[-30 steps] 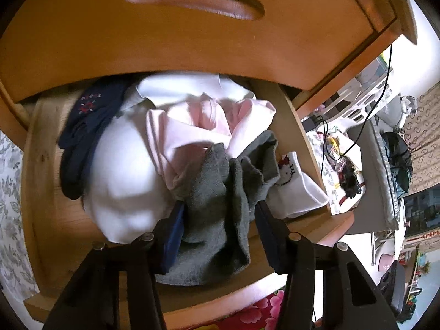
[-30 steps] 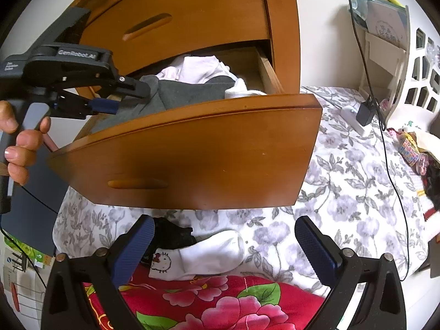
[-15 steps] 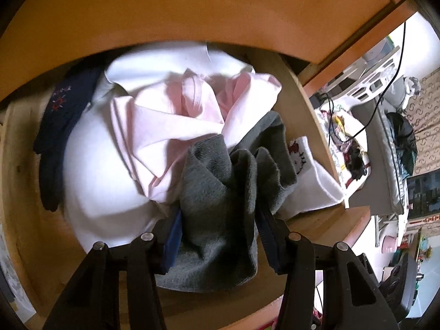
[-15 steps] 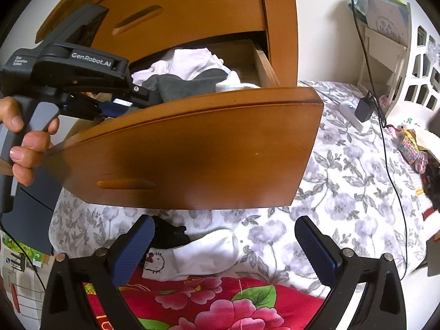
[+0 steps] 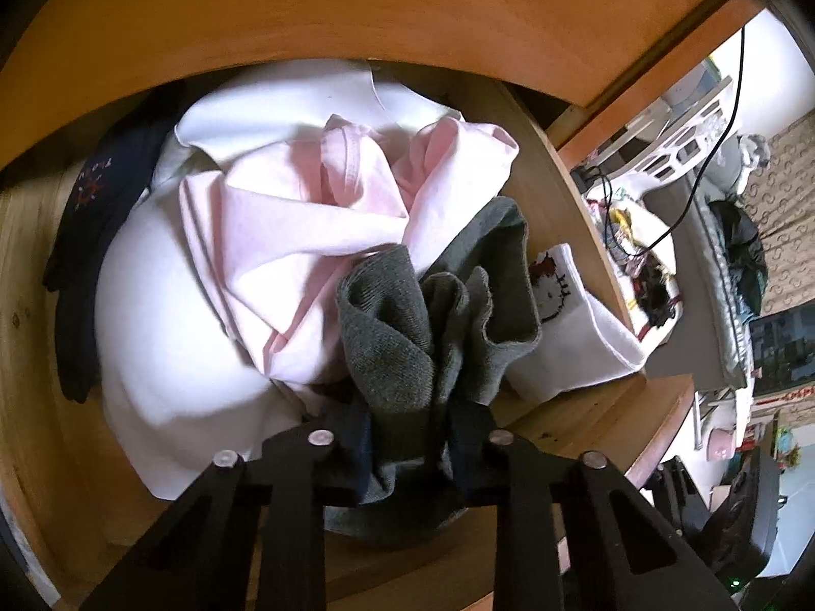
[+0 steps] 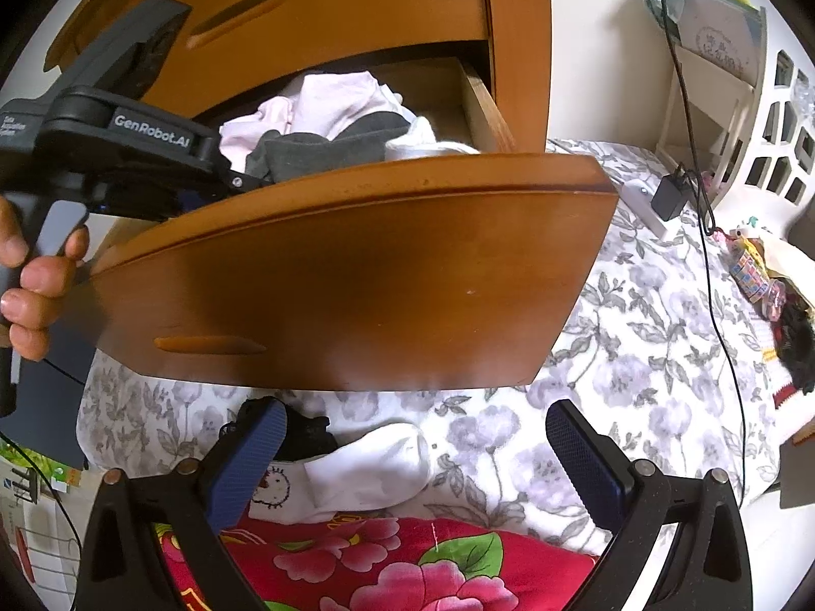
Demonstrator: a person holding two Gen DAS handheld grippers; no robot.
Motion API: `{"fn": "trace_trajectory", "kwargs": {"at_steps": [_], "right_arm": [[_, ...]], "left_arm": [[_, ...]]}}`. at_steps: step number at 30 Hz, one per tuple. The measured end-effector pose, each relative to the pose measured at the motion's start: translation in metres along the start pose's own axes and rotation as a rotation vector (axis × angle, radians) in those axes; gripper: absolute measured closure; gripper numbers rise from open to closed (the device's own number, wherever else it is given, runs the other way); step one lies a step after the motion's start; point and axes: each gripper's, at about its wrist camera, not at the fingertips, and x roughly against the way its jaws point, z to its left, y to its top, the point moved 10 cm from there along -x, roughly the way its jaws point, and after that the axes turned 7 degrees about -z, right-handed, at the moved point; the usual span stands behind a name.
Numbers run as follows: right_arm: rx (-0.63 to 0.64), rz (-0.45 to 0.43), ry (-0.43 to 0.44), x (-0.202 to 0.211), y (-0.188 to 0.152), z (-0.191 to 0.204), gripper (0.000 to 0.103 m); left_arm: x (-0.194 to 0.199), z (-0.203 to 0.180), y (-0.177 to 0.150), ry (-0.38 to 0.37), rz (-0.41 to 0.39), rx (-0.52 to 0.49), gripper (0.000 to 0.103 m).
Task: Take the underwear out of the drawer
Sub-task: 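Close the left gripper on the grey sock and lift, then lift the grey sock out of the drawer with the left gripper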
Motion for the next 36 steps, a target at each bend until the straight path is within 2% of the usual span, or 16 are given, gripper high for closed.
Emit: {"fn": "trace_trajectory", "kwargs": {"at_steps": [9, 16, 26, 36], "right_arm": [[-0.004, -0.003, -0.013, 0.004, 0.001, -0.002, 0.000], [-0.008, -0.018, -0.015, 0.013, 0.002, -0.003, 0.000], [-0.015, -0.054, -0.013, 0.031, 0.002, 0.000, 0.000], [-0.037, -0.113, -0.014, 0.062, 0.003, -0.002, 0.000]], "left_arm": [[0.021, 0.003, -0.001, -0.036, -0.134, 0.023, 0.085], [0.051, 0.016, -0.001, -0.092, -0.235, 0.093, 0.085], [0.084, 0.030, -0.001, -0.093, -0.331, 0.192, 0.085], [0.139, 0.021, -0.002, -0.093, -0.438, 0.182, 0.085]]}}
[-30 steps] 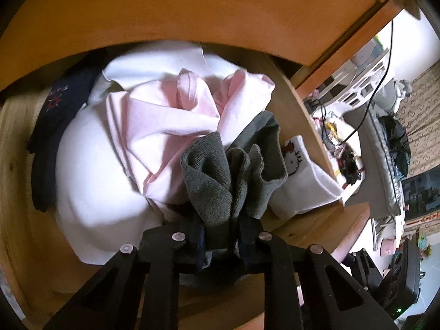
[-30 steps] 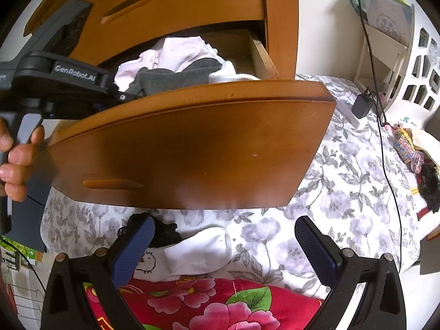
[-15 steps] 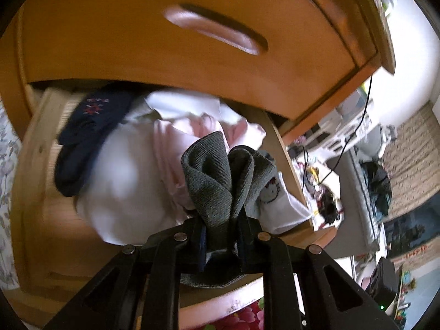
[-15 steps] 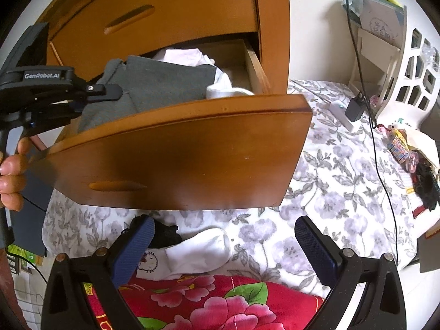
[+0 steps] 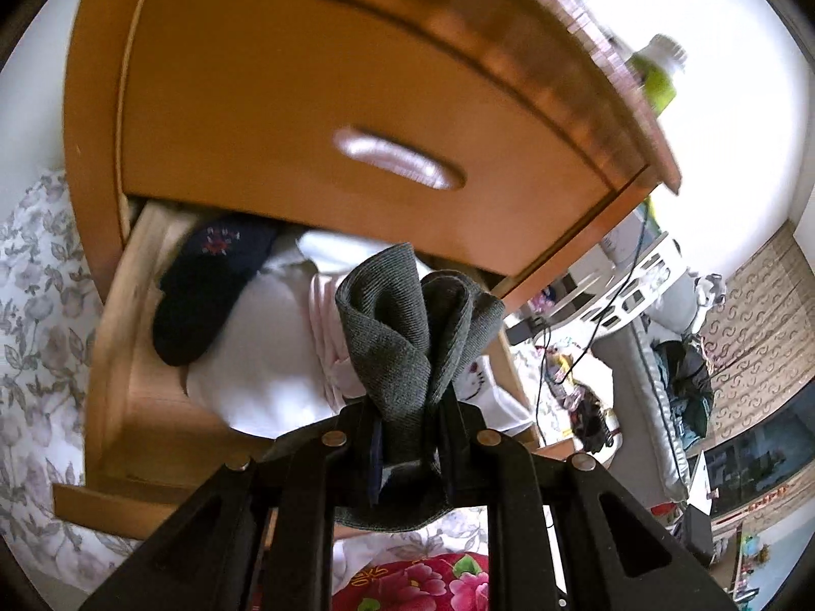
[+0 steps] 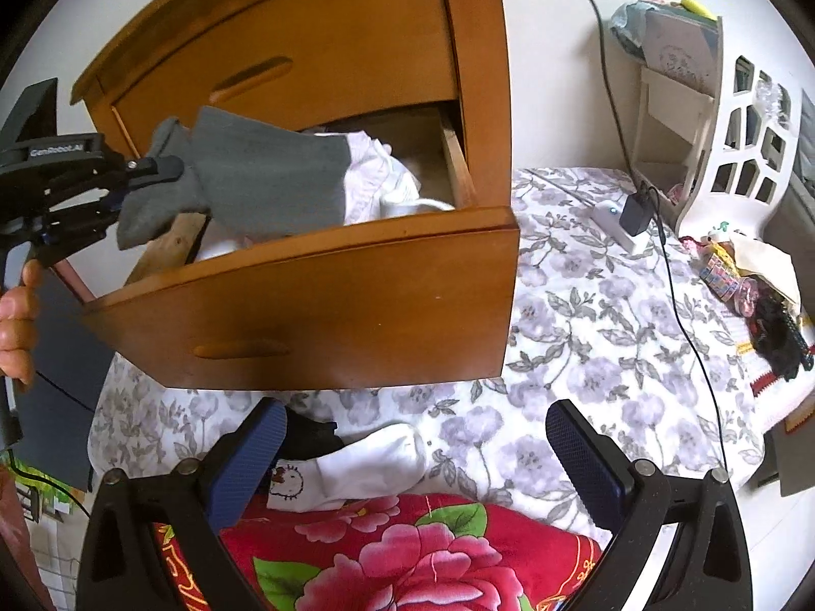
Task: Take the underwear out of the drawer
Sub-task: 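Lift the grey sock out of the drawer with the left gripper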
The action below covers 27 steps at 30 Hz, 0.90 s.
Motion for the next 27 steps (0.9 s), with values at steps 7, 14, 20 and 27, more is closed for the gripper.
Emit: {"fn": "trace_trajectory", "kwargs": {"at_steps": [7, 14, 20, 27], "right_arm": [[0.000, -0.043, 0.014, 0.022, 0.002, 0.005, 0.000], [0.000, -0.096, 0.033, 0.048, 0.006, 0.011, 0.000], [0.010, -0.135, 0.050, 0.069, 0.009, 0.020, 0.000], [0.021, -0.171, 0.068, 0.090, 0.010, 0.029, 0.000]], "left_arm": [[0.044, -0.017, 0.014, -0.011, -0.095, -0.023, 0.085], [0.099, -0.042, 0.029, -0.013, -0.190, -0.073, 0.085], [0.156, -0.066, 0.042, -0.027, -0.296, -0.119, 0.085], [0.221, -0.090, 0.047, -0.037, -0.407, -0.156, 0.085]]}}
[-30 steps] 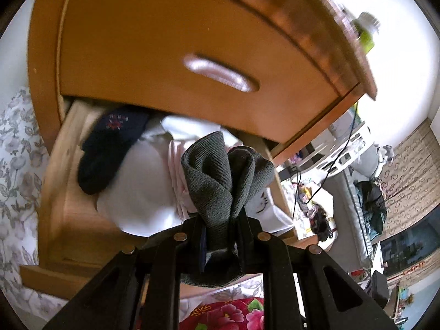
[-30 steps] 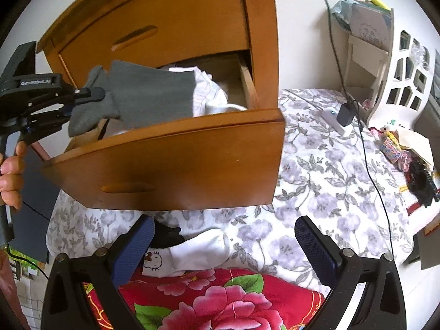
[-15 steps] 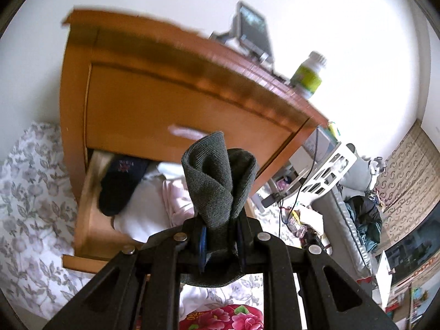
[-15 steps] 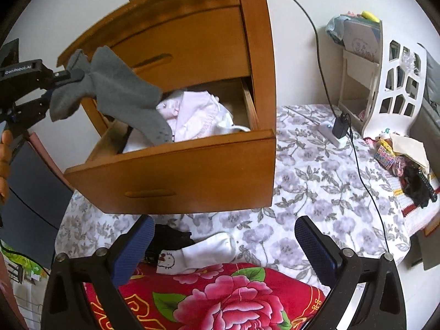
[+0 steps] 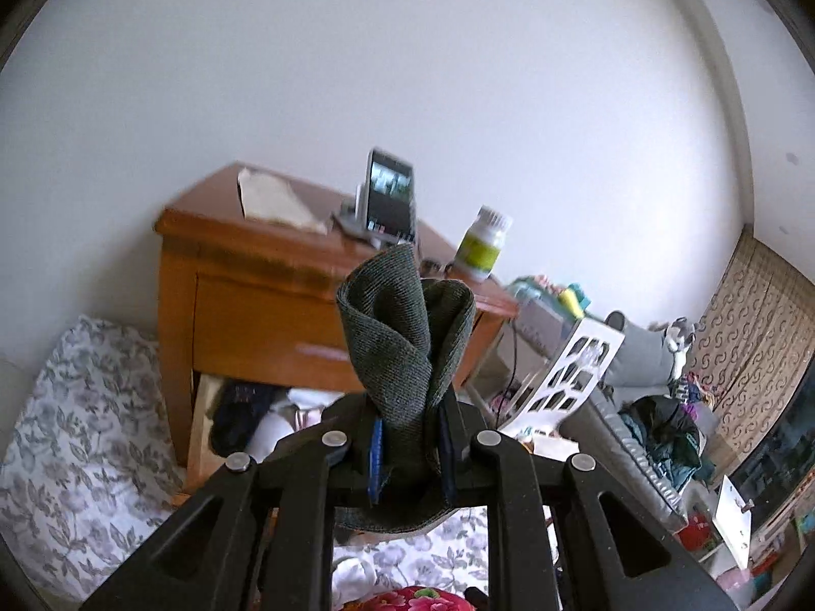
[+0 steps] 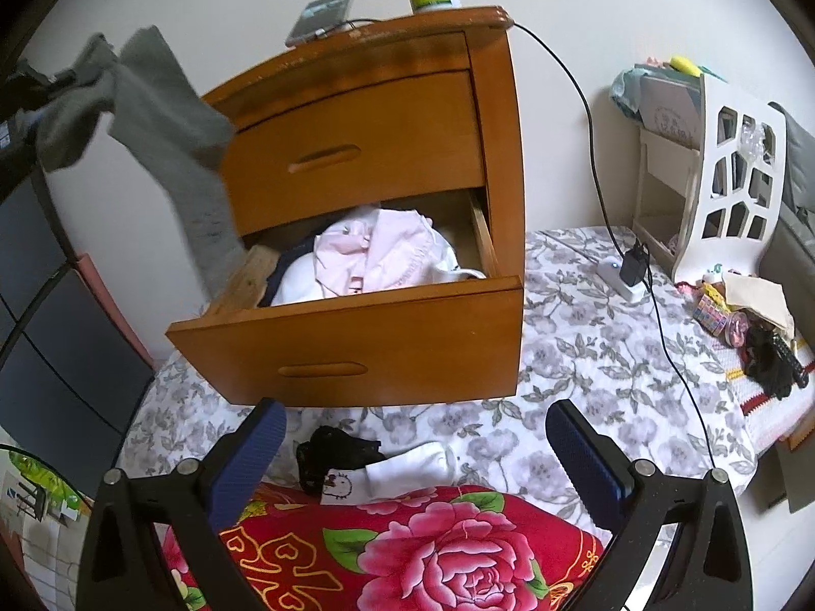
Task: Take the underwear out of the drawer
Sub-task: 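Lift the grey sock out of the drawer with the left gripper, then lower the grey sock onto the bedsheet beside the white sock and open the left gripper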
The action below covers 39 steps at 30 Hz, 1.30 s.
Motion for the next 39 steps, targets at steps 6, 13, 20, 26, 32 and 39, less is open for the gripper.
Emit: {"fn": "trace_trajectory", "kwargs": {"at_steps": [6, 13, 20, 26, 32, 39], "right_arm": [[0.006, -0.025, 0.010, 0.012, 0.004, 0.006, 0.000], [0.004, -0.045, 0.015, 0.022, 0.008, 0.008, 0.000], [0.000, -0.060, 0.016, 0.028, 0.011, 0.007, 0.000], [-0.005, -0.053, 0.016, 0.026, 0.010, 0.006, 0.000], [-0.005, -0.043, 0.018, 0.023, 0.007, 0.005, 0.000], [-0.010, -0.032, 0.015, 0.018, 0.003, 0.002, 0.000]], "left_arm": [[0.036, -0.016, 0.013, 0.006, -0.058, -0.037, 0.085], [0.060, -0.029, 0.004, 0.003, -0.080, -0.077, 0.085], [0.058, -0.021, -0.025, 0.008, -0.042, -0.043, 0.085], [0.045, -0.009, -0.056, 0.021, 0.034, -0.007, 0.085], [0.031, 0.002, -0.084, 0.039, 0.101, 0.018, 0.085], [0.010, 0.014, -0.120, 0.068, 0.188, 0.029, 0.085]]}}
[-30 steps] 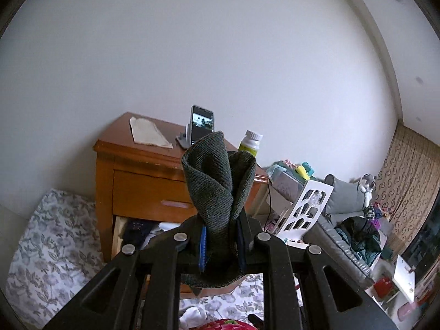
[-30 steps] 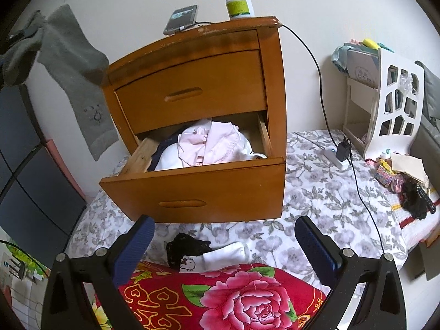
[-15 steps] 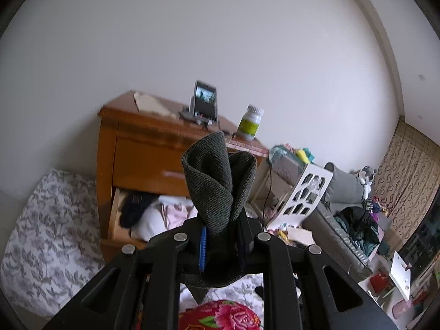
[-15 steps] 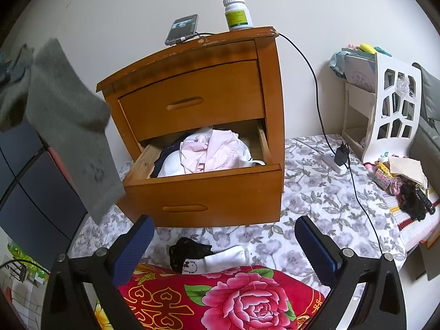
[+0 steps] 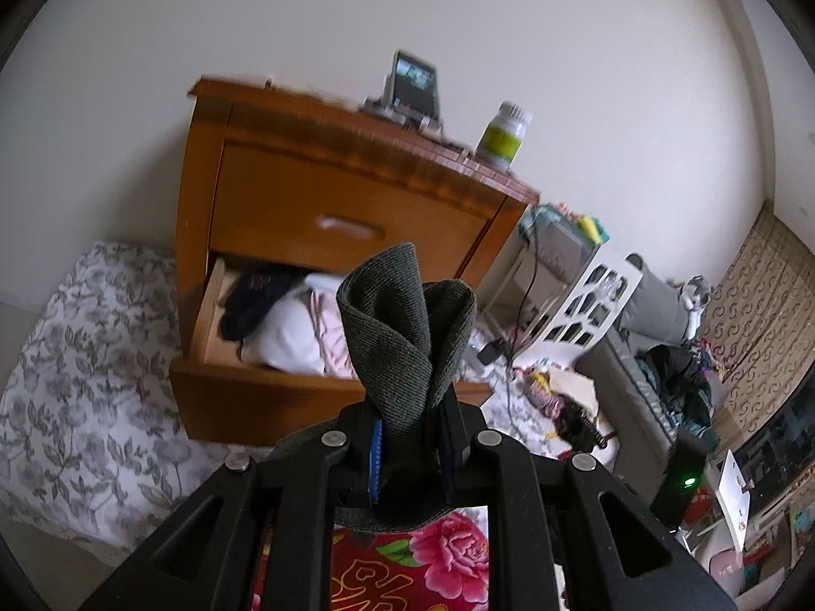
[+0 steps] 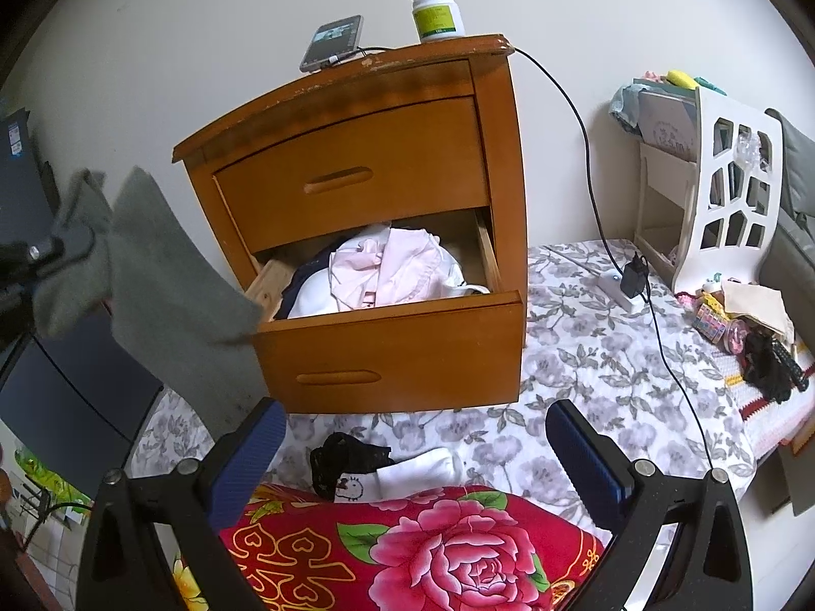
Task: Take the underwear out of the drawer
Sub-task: 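Lower the grey sock onto the bedsheet beside the white sock and open the left gripper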
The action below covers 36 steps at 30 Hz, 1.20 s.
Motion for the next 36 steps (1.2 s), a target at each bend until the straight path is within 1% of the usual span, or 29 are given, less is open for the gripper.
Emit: {"fn": "trace_trajectory", "kwargs": {"at_steps": [5, 13, 22, 30, 36], "right_arm": [[0.000, 0.015, -0.003, -0.005, -0.004, -0.002, 0.000], [0.008, 0.040, -0.002, -0.013, -0.011, -0.001, 0.000], [0.012, 0.063, -0.007, -0.021, -0.019, -0.003, 0.000], [0.012, 0.089, -0.012, -0.030, -0.027, -0.005, 0.000], [0.018, 0.113, -0.011, -0.038, -0.034, -0.004, 0.000]], "left_arm": [[-0.024, 0.010, -0.027, 0.018, 0.072, 0.025, 0.085], [-0.054, 0.022, -0.062, 0.052, 0.159, 0.038, 0.085], [-0.091, 0.046, -0.109, 0.098, 0.275, 0.078, 0.085], [-0.122, 0.073, -0.148, 0.163, 0.372, 0.109, 0.085], [-0.142, 0.087, -0.171, 0.213, 0.435, 0.106, 0.085]]}}
